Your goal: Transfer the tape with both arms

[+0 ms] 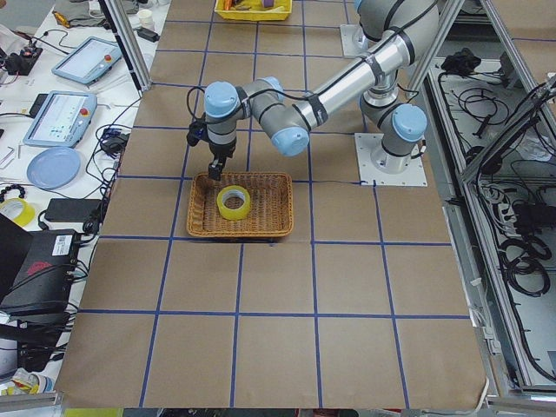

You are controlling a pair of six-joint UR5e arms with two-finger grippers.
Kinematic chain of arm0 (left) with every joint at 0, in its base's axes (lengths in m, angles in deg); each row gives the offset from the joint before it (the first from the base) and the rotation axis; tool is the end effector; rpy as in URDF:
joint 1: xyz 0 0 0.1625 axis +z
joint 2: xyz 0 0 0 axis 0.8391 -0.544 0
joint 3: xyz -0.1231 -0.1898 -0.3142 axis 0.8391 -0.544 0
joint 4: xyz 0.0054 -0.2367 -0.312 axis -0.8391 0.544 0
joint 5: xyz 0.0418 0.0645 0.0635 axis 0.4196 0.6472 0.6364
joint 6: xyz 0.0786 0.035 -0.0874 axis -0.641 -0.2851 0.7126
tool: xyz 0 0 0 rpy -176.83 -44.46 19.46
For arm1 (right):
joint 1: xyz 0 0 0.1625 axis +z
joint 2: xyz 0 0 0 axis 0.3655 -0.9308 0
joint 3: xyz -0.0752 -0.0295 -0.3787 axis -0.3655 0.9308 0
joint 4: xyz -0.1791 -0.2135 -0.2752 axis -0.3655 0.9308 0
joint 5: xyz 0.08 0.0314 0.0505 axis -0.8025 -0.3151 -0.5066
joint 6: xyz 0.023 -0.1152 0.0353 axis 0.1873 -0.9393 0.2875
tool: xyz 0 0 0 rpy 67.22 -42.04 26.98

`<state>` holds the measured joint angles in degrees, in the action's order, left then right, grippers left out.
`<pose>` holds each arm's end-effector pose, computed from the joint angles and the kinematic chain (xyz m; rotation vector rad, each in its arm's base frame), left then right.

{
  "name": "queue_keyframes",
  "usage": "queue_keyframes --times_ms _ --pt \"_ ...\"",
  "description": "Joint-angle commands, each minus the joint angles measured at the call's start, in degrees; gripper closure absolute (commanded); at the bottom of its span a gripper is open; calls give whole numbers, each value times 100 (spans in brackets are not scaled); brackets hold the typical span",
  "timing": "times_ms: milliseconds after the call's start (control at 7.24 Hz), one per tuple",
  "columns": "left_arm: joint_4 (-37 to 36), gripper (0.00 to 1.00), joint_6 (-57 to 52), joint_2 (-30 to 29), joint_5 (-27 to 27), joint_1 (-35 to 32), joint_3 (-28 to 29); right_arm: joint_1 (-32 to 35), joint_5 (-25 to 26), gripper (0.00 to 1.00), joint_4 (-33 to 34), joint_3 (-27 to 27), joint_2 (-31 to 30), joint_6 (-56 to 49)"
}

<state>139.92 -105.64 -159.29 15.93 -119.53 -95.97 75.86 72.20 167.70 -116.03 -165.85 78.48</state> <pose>0.1284 -0.5653 0.3127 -0.4425 -3.0543 0.1985 0.1917 -0.4760 0.4495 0.1709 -3.1104 0.1953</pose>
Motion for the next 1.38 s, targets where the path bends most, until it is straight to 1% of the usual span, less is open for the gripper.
queue_keyframes --times_ms 0,138,276,414,553,691,1105,1243 --pt "384 0 1854 545 529 -1320 63 0 7 0 37 2 0 -2" --pt "785 0 2445 703 891 -1910 194 0 -1 0 37 3 0 -2" --pt "1241 0 3321 818 860 -2290 386 9 -1 0 37 3 0 -19" --pt "1725 0 3799 959 842 -2624 632 9 -10 0 54 11 0 -28" --pt "2425 0 3839 1160 877 -2810 939 9 -10 0 55 11 0 -28" --pt "2850 0 3839 1371 851 -2821 1194 0 -2 0 55 3 0 -37" --pt "2828 0 3726 1522 842 -2812 987 0 -1 0 72 11 9 -37" --pt "2558 0 3725 1514 816 -2778 1003 0 -10 0 81 37 44 -2"
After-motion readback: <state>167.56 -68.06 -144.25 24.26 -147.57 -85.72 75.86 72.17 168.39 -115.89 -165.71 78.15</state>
